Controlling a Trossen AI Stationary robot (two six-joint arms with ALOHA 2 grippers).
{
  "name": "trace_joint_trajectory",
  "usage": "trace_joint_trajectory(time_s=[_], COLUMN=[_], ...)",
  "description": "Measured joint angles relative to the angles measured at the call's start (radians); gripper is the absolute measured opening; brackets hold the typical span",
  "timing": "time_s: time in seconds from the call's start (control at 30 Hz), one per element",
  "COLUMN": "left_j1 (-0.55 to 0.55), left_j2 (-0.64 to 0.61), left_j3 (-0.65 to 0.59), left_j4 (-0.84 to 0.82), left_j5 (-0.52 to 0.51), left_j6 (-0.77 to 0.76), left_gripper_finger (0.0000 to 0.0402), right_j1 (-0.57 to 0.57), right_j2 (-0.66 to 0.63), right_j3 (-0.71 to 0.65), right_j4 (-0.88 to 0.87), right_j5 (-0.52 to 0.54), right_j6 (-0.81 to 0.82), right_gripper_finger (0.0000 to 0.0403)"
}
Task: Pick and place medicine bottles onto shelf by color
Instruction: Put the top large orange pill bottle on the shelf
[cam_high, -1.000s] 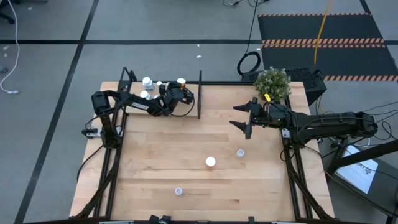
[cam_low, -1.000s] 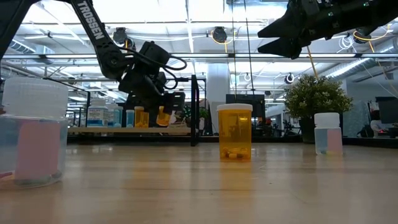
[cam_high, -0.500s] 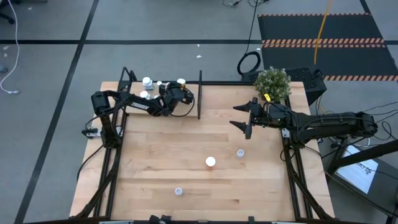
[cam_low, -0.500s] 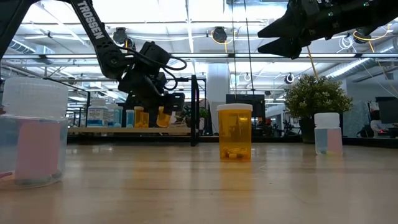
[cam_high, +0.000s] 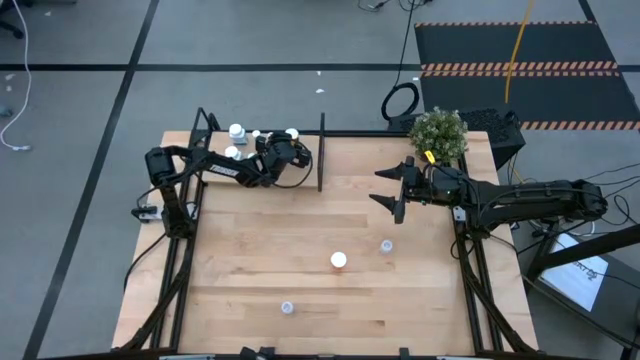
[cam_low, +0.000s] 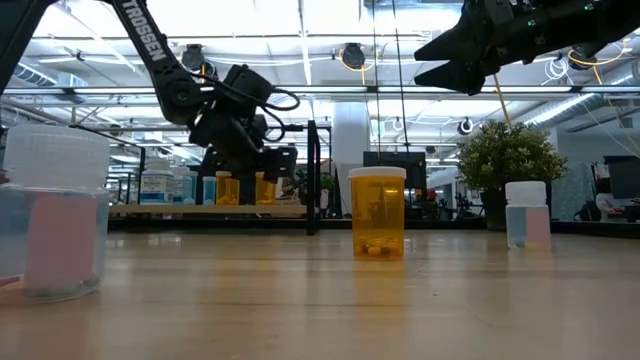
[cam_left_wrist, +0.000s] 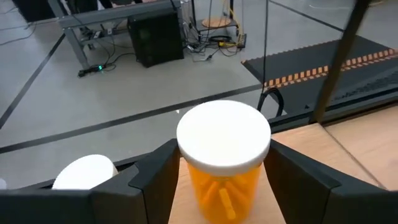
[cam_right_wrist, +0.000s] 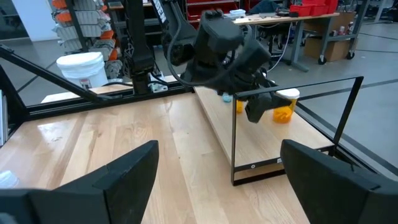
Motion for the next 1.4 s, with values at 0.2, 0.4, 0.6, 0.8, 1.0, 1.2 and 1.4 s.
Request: trace_joint_trajectory(time_s=[0.2,0.4,0.6,0.8,1.0,1.2,1.4], left_j1=[-0.023,-0.047,-0.045,-0.024,0.001,0.012,0.031], left_j2=[-0.096,-0.221,-0.237,-0.181,-0.111,-0.107,-0.099], left_j3=[0.005,0.008,0.006,0.006,0.006,0.006,0.007], left_j4=[-0.016,-0.125,-0.219,-0.173,-0.125,-0.126,-0.122], left_j5=[-0.001,-0.003,0.025,0.028,0.022,0.026,0.064], left_j6=[0.057,0.088,0.054,0.051,0.051,0.053,0.055], left_gripper_finger=[0.023,0.023,0.023,0.023,0.023,0.023,0.023], right_j1=[0.0,0.0,0.0,0.0,0.0,0.0,0.0], right_j2=[0.0,0.0,0.0,0.0,0.0,0.0,0.0], right_j3=[0.0,0.0,0.0,0.0,0.0,0.0,0.0], right_j4=[0.0,0.0,0.0,0.017,0.022,0.023,0.023], right_j5=[0.0,-0.001,-0.001,-0.001,-0.002,-0.002,-0.002], right_j6=[0.001,0.001,0.002,0.001,0.002,0.001,0.001], right_gripper_finger=[0.0329,0.0329,0.0329,0.0329,0.0329,0.0329,0.0329])
